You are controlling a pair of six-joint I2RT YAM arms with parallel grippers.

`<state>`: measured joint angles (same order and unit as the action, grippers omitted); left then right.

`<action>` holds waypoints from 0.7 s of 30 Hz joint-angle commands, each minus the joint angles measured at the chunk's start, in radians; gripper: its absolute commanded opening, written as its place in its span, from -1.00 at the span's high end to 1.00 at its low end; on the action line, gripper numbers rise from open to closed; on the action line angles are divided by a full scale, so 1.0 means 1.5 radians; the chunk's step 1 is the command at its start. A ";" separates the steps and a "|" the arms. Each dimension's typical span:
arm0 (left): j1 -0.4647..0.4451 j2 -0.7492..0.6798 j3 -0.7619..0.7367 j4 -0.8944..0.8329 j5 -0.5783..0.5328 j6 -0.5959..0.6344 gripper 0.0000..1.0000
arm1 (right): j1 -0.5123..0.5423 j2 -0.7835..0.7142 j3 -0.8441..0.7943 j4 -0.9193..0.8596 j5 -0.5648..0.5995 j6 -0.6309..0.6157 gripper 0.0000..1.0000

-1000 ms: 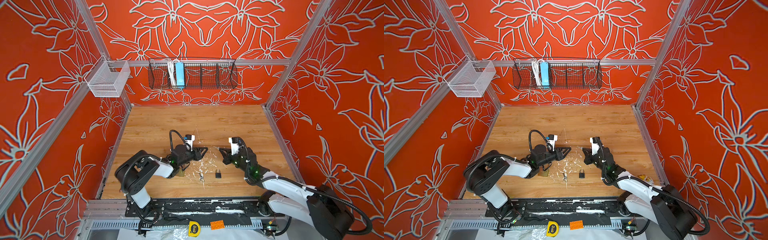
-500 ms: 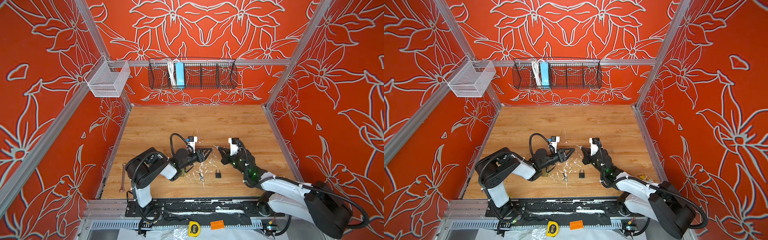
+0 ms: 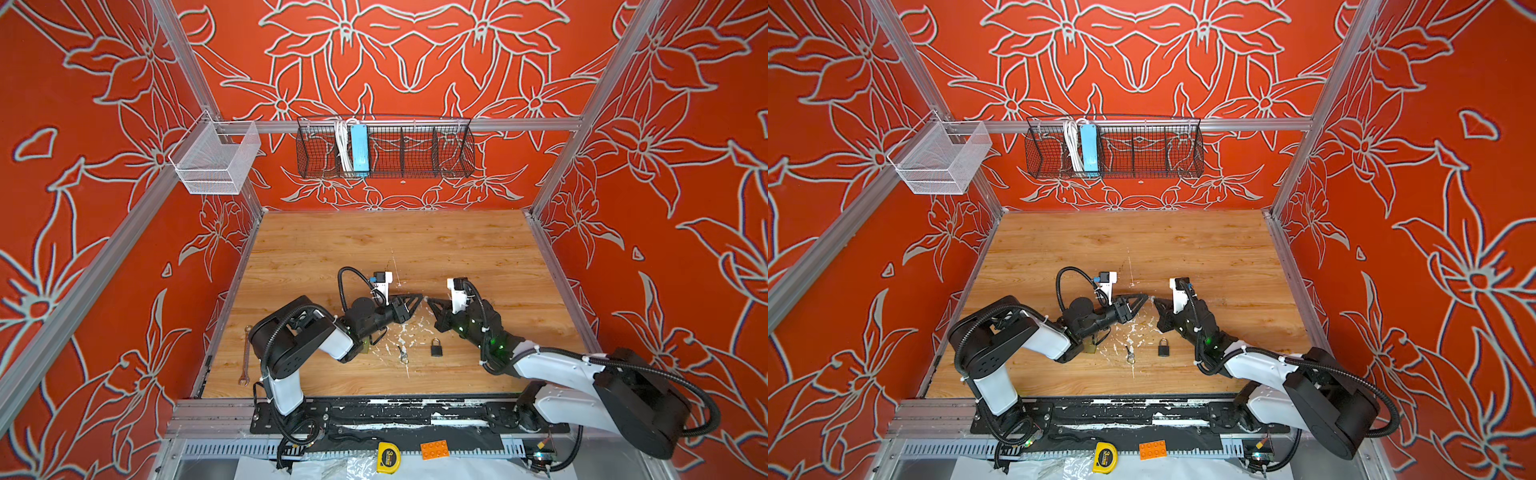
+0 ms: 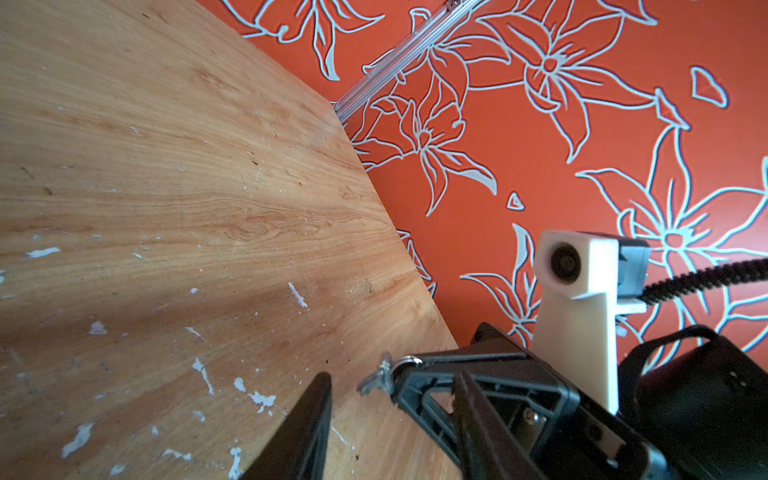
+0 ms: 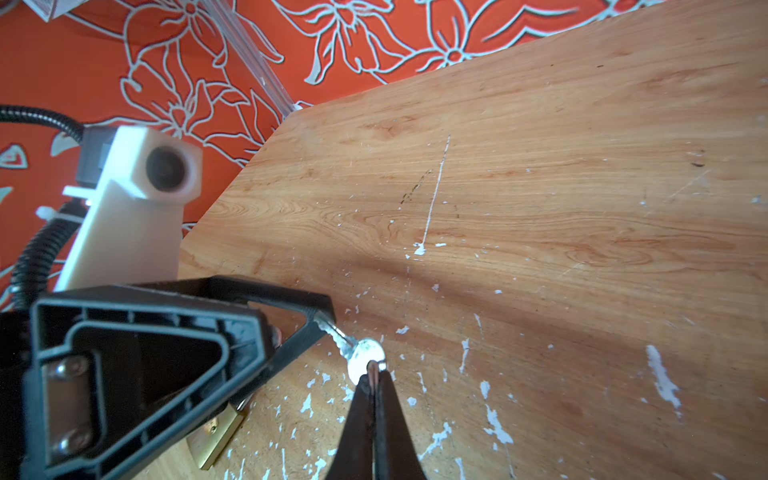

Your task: Unlock with the key

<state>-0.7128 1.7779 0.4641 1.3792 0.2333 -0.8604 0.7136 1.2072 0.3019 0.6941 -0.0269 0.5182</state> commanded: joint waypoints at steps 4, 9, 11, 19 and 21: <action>-0.001 -0.011 0.002 0.029 0.004 -0.009 0.09 | 0.015 0.003 0.022 0.020 0.000 0.005 1.00; -0.002 -0.010 0.004 0.029 0.009 -0.012 0.16 | 0.019 0.007 0.027 0.018 -0.002 0.001 1.00; -0.001 -0.010 0.006 0.030 0.014 -0.014 0.21 | 0.020 0.010 0.027 0.018 -0.001 0.001 1.00; -0.002 -0.010 0.009 0.029 0.025 -0.018 0.44 | 0.022 0.010 0.030 0.012 0.009 -0.003 1.00; -0.001 -0.010 0.010 0.029 0.025 -0.019 0.52 | 0.022 0.010 0.030 0.011 0.012 -0.004 1.00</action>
<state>-0.7128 1.7756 0.4637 1.3865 0.2581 -0.8833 0.7372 1.2175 0.3191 0.6960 -0.0257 0.5137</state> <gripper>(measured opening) 0.251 0.048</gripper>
